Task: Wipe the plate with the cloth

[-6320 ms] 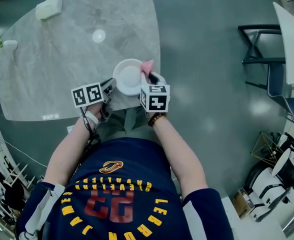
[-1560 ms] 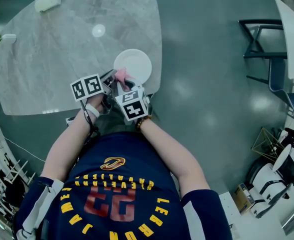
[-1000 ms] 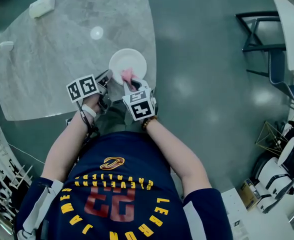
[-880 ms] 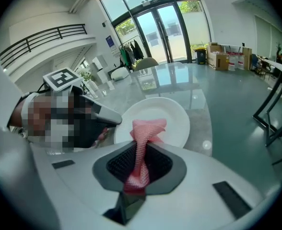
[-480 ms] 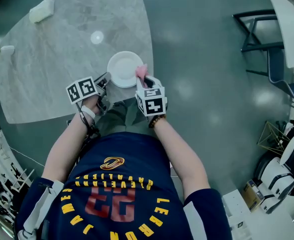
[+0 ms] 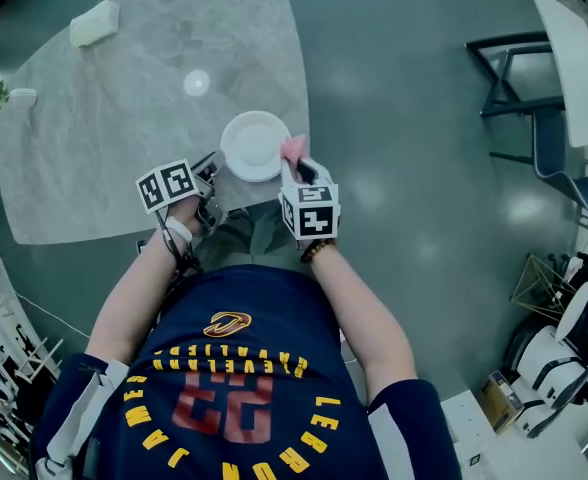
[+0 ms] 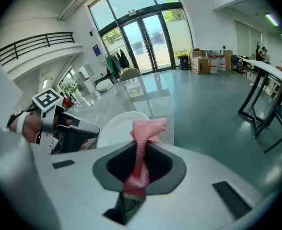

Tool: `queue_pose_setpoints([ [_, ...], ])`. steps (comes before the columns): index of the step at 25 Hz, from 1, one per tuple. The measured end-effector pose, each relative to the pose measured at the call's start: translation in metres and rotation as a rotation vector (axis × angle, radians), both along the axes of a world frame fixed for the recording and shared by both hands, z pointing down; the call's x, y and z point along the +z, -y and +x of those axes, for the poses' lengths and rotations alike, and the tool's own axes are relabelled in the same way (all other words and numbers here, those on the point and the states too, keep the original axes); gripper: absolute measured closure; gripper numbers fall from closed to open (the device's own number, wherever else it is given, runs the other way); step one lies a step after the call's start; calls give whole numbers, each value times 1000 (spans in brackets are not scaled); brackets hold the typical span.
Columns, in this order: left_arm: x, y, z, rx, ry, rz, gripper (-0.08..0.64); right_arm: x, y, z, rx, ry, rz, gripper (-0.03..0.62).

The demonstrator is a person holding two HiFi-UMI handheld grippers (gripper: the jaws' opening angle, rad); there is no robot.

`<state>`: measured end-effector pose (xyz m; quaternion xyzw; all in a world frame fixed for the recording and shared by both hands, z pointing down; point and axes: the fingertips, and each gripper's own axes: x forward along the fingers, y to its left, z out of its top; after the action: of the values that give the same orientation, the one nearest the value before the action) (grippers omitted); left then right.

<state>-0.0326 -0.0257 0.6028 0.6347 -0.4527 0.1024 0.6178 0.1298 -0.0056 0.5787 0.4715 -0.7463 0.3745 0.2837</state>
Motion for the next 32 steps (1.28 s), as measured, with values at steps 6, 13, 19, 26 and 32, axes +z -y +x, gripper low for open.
queue_pose_setpoints([
  [6,-26,10,-24,-75,-19,79,479,-24,11,18,73,11,60,551],
  [13,-112,37,-70,-124,-71,315,479,-85,35,40,185,57,224,552],
  [19,-200,37,-97,-11,66,530,479,-141,38,9,143,176,250,552],
  [26,-328,42,-58,84,60,865,479,-255,54,-49,-16,312,470,552],
  [32,-412,41,-48,80,136,1146,480,-330,50,-81,-133,357,662,552],
])
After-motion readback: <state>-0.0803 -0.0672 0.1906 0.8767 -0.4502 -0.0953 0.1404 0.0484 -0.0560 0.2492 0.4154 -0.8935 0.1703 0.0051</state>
